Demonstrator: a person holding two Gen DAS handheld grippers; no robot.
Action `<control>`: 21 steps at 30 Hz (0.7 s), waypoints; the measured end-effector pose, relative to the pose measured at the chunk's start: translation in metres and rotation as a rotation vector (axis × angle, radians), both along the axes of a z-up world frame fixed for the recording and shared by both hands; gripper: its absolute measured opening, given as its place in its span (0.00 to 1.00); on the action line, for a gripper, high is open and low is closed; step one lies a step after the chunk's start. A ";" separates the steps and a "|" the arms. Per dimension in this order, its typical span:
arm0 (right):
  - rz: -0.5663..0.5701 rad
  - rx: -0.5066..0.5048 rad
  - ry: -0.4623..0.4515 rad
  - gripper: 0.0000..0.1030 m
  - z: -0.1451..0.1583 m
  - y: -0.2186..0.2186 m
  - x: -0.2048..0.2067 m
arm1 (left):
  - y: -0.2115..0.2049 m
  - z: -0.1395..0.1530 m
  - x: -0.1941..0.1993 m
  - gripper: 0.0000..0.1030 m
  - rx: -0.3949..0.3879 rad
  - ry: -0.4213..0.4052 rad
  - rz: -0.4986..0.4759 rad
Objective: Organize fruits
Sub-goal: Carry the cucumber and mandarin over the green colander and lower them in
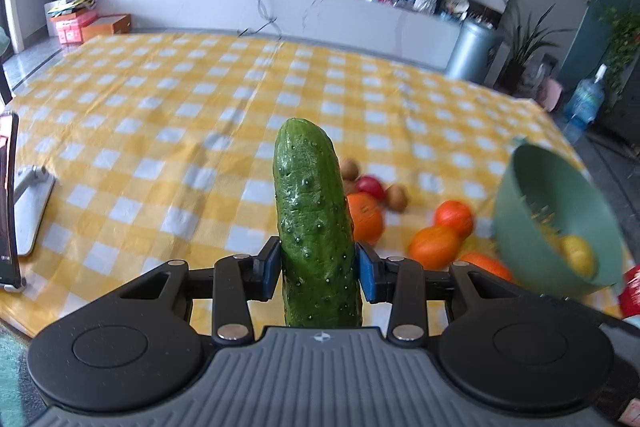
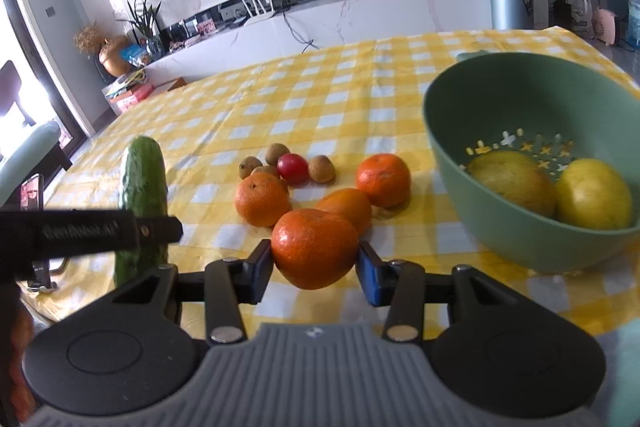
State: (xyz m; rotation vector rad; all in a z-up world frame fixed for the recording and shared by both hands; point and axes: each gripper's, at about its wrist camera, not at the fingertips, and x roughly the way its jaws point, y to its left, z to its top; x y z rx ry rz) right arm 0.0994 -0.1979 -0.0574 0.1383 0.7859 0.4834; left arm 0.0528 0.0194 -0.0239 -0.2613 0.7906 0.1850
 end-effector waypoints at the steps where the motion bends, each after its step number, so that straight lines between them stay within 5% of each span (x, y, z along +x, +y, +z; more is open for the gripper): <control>1: -0.006 -0.001 -0.013 0.41 0.004 -0.003 -0.002 | -0.002 0.005 0.000 0.43 -0.003 -0.013 -0.007; 21: -0.079 -0.139 -0.209 0.41 0.086 -0.092 0.020 | -0.084 0.069 0.062 0.43 -0.088 -0.148 -0.303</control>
